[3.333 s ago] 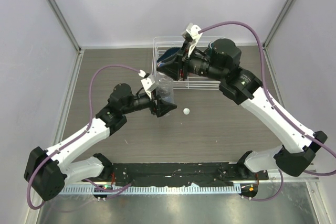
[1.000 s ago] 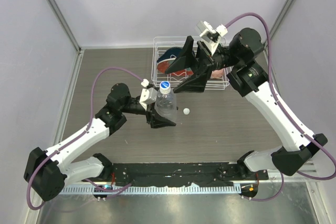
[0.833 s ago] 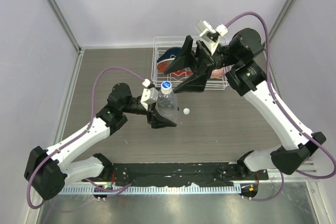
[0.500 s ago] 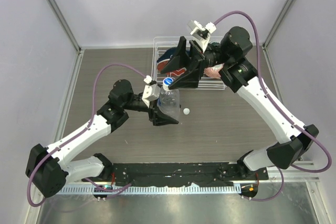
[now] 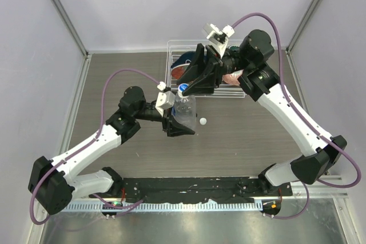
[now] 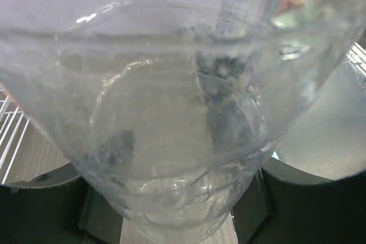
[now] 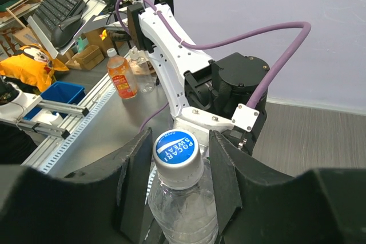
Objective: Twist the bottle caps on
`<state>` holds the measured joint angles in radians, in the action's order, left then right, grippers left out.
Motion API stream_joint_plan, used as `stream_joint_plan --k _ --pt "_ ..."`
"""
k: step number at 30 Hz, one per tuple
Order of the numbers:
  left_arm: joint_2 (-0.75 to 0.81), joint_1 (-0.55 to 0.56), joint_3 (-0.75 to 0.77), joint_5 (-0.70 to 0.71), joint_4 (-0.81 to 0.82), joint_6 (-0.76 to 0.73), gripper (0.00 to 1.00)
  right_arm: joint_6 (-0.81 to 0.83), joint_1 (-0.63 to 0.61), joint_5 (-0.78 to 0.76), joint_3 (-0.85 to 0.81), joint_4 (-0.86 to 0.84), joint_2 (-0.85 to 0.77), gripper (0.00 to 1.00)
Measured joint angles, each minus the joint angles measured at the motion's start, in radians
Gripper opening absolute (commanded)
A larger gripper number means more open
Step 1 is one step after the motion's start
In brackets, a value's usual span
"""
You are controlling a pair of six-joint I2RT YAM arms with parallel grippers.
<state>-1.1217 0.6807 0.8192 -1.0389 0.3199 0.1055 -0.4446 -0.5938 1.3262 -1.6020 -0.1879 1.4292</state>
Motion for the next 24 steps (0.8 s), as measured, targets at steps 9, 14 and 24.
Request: stream_joint_plan --k 9,14,24 --pt "-0.005 0.0 0.014 0.023 -0.002 0.021 0.0 0.002 -0.002 0.003 0.018 -0.008 0.0 0.28" --pt "-0.005 0.003 0.014 0.031 0.0 0.026 0.0 0.004 -0.002 0.003 0.019 -0.014 0.0 0.17" --pt "-0.004 0.002 0.014 0.086 -0.007 0.027 0.0 0.093 0.007 -0.063 0.013 0.089 -0.014 0.01"
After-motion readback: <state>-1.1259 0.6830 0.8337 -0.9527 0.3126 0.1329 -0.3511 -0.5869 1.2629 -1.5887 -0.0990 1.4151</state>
